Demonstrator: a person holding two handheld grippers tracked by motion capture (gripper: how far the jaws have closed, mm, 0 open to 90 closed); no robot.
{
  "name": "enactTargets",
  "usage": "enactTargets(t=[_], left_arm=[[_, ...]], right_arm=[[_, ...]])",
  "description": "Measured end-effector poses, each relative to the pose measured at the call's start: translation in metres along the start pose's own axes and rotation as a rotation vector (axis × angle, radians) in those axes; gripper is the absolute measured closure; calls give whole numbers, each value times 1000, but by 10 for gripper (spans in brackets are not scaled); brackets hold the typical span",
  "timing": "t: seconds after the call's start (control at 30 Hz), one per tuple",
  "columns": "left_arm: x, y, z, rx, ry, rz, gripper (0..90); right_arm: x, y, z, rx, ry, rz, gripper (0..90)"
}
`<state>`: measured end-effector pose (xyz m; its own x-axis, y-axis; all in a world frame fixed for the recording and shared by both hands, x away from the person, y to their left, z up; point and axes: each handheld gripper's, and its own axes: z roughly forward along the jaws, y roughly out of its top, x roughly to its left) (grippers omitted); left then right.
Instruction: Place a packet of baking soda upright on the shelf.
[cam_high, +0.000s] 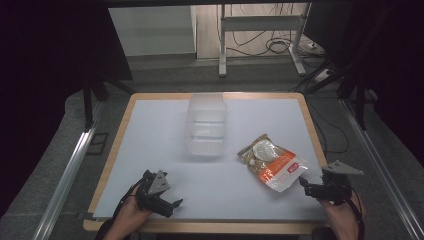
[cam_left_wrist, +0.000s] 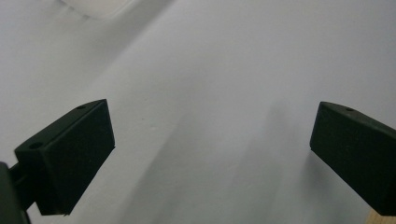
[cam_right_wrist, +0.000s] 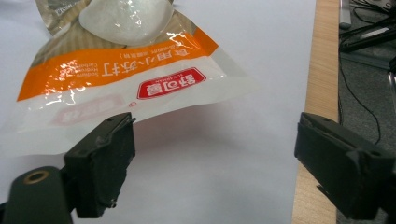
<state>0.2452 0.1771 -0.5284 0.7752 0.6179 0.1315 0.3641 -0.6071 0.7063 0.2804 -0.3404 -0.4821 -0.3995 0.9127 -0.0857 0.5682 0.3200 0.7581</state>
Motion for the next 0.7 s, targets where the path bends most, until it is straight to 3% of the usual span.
enactTargets(t=[0.27, 0.7], left_arm=[[-1, 0, 1, 4, 2, 10, 0], [-1, 0, 1, 10, 3, 15, 0]], right_arm=[[-3, 0, -4, -15, -14, 2, 94], [-2, 0, -1, -9, 10, 11, 85]])
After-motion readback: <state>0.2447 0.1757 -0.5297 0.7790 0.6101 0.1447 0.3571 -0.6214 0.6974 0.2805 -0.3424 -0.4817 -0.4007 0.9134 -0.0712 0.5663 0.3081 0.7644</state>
